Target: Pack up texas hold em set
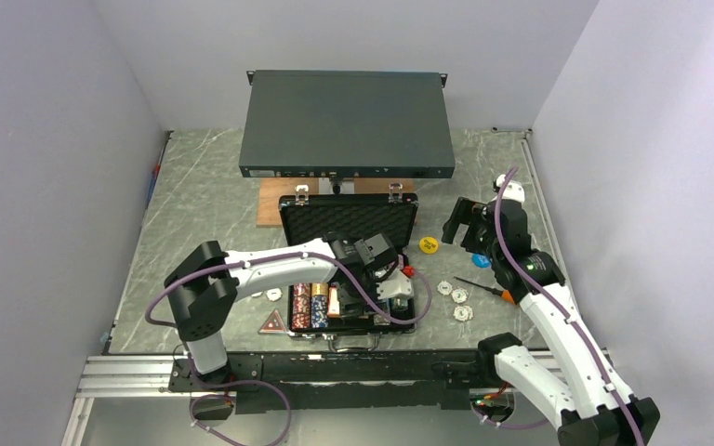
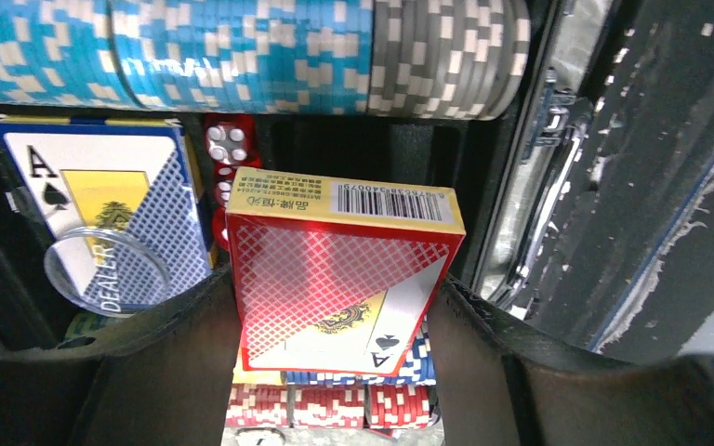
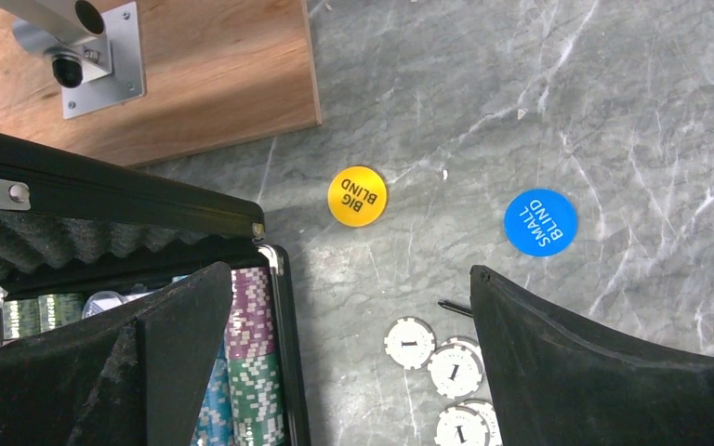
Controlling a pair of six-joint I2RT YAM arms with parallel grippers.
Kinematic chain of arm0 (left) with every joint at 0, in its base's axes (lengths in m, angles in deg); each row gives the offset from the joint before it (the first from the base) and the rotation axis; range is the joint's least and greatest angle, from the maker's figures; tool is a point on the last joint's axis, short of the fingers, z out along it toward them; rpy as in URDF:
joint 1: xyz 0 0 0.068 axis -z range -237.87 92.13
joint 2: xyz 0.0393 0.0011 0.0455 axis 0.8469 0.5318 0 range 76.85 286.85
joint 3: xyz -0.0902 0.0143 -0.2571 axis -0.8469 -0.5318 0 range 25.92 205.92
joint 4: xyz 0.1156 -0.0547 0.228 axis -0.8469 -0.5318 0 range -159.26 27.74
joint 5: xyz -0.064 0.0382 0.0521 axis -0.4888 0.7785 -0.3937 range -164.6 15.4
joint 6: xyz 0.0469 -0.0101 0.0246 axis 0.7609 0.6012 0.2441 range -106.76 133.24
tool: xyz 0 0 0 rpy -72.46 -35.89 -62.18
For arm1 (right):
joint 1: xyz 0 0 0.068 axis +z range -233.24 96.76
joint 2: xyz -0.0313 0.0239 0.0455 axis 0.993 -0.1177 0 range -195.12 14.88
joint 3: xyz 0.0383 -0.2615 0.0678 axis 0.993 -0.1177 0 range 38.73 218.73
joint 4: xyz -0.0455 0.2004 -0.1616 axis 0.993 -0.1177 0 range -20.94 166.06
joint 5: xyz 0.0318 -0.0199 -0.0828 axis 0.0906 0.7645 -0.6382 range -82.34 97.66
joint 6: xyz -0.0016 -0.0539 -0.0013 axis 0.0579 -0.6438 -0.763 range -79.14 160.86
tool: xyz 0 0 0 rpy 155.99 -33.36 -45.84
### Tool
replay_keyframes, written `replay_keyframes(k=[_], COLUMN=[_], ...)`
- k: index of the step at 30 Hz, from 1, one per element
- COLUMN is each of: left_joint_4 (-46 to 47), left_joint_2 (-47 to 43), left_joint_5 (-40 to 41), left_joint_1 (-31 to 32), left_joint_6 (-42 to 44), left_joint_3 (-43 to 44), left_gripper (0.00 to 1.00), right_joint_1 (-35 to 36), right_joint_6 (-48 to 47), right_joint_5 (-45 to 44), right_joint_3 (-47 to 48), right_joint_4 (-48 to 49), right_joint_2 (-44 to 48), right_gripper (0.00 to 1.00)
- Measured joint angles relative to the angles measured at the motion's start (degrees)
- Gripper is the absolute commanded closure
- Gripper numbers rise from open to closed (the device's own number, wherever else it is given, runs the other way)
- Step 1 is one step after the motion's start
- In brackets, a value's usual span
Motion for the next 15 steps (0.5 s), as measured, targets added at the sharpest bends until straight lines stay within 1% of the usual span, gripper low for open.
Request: replay_keyframes(k=[8,15], left_joint_4=[-0.7,0.5], left_joint_2=[2.1,4.5], left_joint_5=[-5.1,-5.7], left_joint_1=[-0.3,-1.2], left_joint_6=[0.1,-1.3], left_joint_3=[-0.2,-0.2], left_gripper=[1.00,1.00], right_joint_1=[0.0,0.0], right_joint_6=[0.0,0.0], right_joint_5=[-0.2,-0.2], right_joint_3=[0.0,-0.3], right_joint_4=[-1.0,-1.0], right_joint_2=[0.2,0.1], right_gripper=[0.00,0.00])
